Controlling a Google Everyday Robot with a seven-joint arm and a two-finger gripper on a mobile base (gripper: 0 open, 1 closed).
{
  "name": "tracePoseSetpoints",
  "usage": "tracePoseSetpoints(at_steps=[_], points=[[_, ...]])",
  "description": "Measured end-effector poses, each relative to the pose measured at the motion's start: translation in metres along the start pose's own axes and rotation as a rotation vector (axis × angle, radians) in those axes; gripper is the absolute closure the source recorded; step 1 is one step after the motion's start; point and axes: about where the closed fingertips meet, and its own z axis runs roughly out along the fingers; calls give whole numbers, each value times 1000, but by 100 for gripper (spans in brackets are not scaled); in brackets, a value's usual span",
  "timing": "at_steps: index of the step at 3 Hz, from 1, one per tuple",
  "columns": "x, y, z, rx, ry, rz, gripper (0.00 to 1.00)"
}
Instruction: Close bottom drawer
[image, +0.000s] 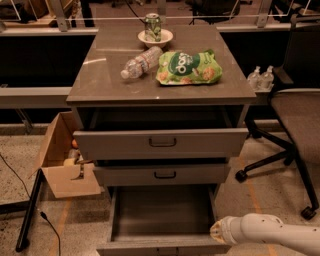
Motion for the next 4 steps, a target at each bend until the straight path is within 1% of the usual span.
tracePoseSetpoints(at_steps=[1,2,3,4], points=[[13,22,14,-23,-20,22,100],[16,44,31,-42,-58,36,100],[17,57,49,-42,-92,47,100],[20,67,64,-35,-109,57,100]])
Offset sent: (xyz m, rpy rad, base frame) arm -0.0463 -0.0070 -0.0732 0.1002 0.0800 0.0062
